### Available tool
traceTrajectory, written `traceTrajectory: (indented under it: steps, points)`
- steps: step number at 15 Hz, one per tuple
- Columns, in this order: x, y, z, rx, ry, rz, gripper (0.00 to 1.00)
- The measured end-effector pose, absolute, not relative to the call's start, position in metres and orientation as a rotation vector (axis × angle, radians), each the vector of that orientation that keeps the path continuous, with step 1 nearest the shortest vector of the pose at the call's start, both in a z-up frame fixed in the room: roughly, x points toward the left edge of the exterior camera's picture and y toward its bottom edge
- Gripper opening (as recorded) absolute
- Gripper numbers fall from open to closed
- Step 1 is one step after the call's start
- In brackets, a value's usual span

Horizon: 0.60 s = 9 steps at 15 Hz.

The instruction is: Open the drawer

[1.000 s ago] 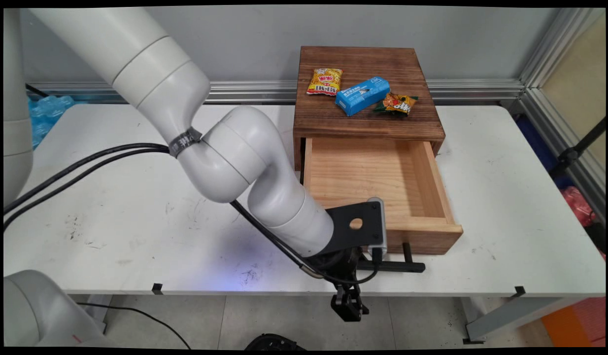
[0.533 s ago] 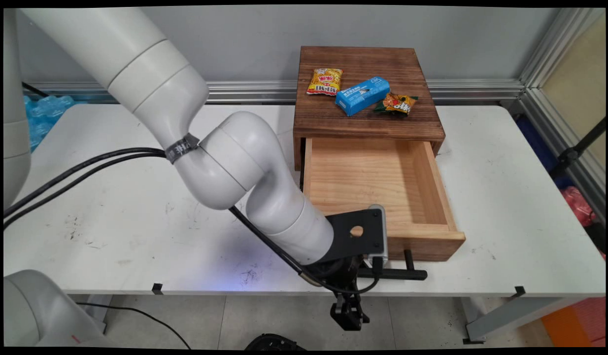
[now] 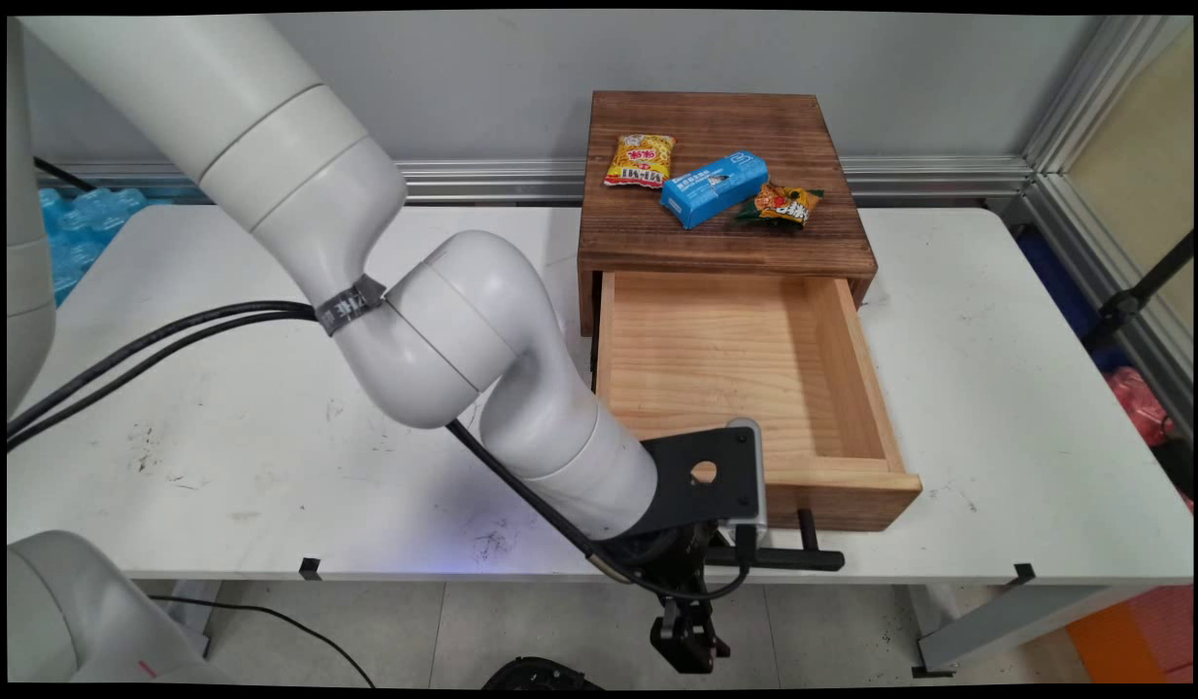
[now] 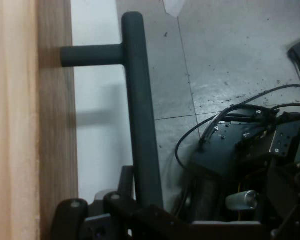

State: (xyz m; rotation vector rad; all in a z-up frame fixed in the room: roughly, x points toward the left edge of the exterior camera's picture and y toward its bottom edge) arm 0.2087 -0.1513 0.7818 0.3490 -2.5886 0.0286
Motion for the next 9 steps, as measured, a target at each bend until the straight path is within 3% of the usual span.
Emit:
traceTrajectory:
  steps: [9]
  points:
    - [0.2037, -0.1401, 0.7860, 0.346, -2.580, 0.008, 1.00]
